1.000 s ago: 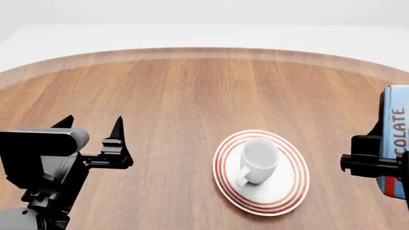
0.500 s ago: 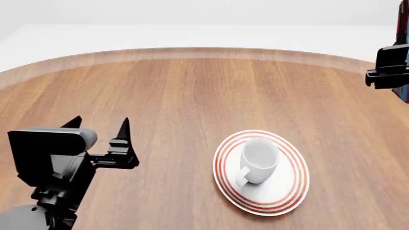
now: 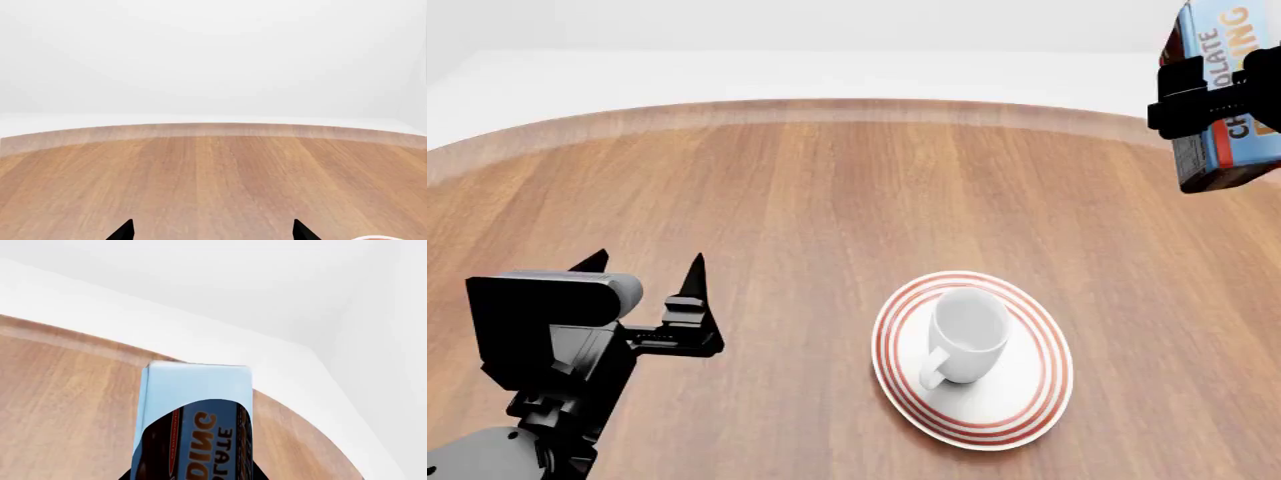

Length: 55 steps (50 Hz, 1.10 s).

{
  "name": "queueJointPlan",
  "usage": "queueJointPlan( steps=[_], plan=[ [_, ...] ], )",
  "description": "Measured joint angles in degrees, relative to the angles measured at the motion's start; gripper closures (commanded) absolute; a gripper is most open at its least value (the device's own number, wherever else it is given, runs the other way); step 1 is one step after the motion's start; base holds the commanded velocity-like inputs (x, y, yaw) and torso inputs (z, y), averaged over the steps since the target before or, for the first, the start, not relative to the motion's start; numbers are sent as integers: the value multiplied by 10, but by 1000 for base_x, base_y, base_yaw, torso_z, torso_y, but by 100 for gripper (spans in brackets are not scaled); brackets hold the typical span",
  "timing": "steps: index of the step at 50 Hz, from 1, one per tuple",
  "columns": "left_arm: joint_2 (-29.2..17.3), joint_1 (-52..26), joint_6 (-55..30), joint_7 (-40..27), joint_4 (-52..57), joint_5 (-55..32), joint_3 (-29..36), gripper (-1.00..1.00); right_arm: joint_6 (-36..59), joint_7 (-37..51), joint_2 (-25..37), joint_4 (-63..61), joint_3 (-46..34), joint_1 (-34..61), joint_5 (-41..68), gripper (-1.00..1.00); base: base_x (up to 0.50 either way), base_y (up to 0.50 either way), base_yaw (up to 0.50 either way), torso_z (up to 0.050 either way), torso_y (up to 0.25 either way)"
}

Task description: Pick up the white mug and put it on the plate, and put the chocolate pudding to the right of the plate.

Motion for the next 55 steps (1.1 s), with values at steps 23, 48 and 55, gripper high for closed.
queueJointPlan(
  steps=[23,48,55],
  plan=[
    [10,4,-4,7,-11,-1,1,-100,140,-130,-72,174,-15,-11,72,100,0,0,0,0,0],
    [13,13,1,9,-17,1,0,-100,108,-121,-2,166,29,-82,160,100,0,0,0,0,0],
    [15,15,1,9,-18,2,0,-100,112,-126,-1,161,16,-100,146,100,0,0,0,0,0]
  ],
)
